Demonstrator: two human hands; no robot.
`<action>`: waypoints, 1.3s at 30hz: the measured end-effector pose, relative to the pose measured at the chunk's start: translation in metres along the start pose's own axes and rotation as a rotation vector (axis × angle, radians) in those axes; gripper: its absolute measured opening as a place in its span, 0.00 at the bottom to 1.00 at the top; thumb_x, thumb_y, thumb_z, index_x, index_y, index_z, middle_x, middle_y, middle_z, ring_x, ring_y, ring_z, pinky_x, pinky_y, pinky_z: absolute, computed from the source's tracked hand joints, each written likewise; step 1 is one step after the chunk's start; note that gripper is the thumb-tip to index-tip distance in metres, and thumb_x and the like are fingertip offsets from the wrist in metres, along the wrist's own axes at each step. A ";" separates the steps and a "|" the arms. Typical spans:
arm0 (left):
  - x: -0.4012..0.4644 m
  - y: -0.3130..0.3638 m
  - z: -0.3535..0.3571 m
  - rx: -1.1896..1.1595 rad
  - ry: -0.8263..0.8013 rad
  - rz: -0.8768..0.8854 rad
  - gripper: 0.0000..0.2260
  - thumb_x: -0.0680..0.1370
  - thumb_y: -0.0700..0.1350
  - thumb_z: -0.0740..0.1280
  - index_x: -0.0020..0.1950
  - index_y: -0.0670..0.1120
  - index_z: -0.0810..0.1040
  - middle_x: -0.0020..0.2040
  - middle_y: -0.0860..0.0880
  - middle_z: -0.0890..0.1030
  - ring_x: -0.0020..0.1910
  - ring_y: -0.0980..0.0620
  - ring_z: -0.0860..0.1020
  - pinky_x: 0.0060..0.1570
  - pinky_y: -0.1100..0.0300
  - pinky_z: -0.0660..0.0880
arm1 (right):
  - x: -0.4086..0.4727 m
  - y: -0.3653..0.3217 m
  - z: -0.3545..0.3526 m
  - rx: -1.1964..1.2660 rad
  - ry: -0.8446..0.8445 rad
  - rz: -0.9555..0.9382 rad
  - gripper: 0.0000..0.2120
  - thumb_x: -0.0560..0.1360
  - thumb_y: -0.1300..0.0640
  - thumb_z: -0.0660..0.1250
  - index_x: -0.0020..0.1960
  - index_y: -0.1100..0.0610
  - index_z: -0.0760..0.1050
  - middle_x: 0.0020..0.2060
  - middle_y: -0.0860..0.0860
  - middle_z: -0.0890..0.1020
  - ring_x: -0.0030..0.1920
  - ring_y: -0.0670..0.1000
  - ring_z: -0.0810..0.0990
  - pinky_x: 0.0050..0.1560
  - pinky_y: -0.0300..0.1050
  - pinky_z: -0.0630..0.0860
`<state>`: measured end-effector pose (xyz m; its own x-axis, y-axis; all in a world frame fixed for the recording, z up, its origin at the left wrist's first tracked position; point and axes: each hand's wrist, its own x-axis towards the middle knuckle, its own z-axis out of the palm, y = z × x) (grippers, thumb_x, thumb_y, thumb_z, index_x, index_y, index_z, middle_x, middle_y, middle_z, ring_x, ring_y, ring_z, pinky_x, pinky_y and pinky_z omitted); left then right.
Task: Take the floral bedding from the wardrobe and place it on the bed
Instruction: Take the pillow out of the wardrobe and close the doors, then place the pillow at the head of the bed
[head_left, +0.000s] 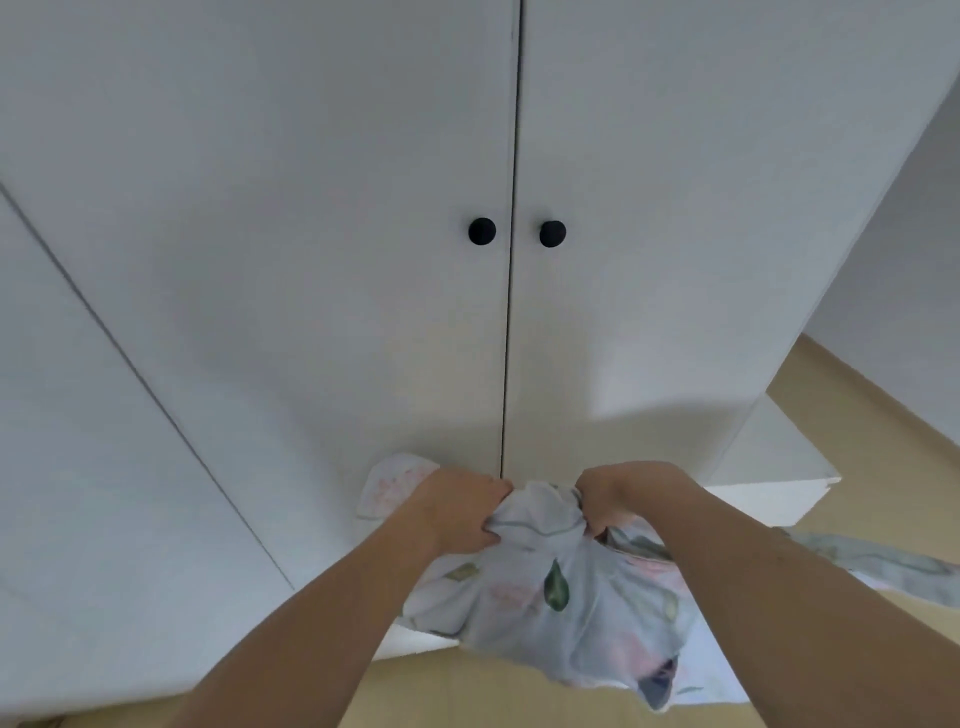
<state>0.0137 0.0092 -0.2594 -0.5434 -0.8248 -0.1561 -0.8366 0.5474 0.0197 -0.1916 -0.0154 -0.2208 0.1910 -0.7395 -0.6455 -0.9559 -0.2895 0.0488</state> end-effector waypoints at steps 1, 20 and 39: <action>-0.005 0.000 0.001 -0.017 -0.008 -0.050 0.18 0.75 0.54 0.67 0.63 0.50 0.71 0.57 0.47 0.79 0.56 0.44 0.78 0.52 0.53 0.72 | 0.005 -0.002 -0.001 0.002 0.007 -0.029 0.16 0.73 0.55 0.69 0.58 0.61 0.77 0.54 0.56 0.80 0.52 0.56 0.78 0.59 0.50 0.75; -0.337 -0.027 0.038 -0.083 -0.046 -1.068 0.04 0.76 0.41 0.58 0.42 0.49 0.68 0.42 0.47 0.80 0.42 0.44 0.79 0.37 0.56 0.64 | -0.008 -0.328 0.013 -0.338 0.016 -0.821 0.06 0.74 0.57 0.66 0.43 0.60 0.73 0.40 0.54 0.75 0.42 0.52 0.74 0.43 0.44 0.69; -0.713 0.080 0.141 -0.137 0.042 -1.897 0.09 0.76 0.38 0.58 0.52 0.49 0.72 0.42 0.51 0.80 0.41 0.48 0.80 0.34 0.56 0.69 | -0.210 -0.692 0.177 -0.746 -0.085 -1.410 0.07 0.73 0.55 0.65 0.48 0.56 0.78 0.47 0.53 0.81 0.47 0.54 0.80 0.52 0.47 0.76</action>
<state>0.3438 0.6609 -0.2858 0.9689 -0.2436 -0.0422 -0.2458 -0.9677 -0.0568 0.3904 0.4475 -0.2543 0.7507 0.3919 -0.5319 0.2897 -0.9188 -0.2680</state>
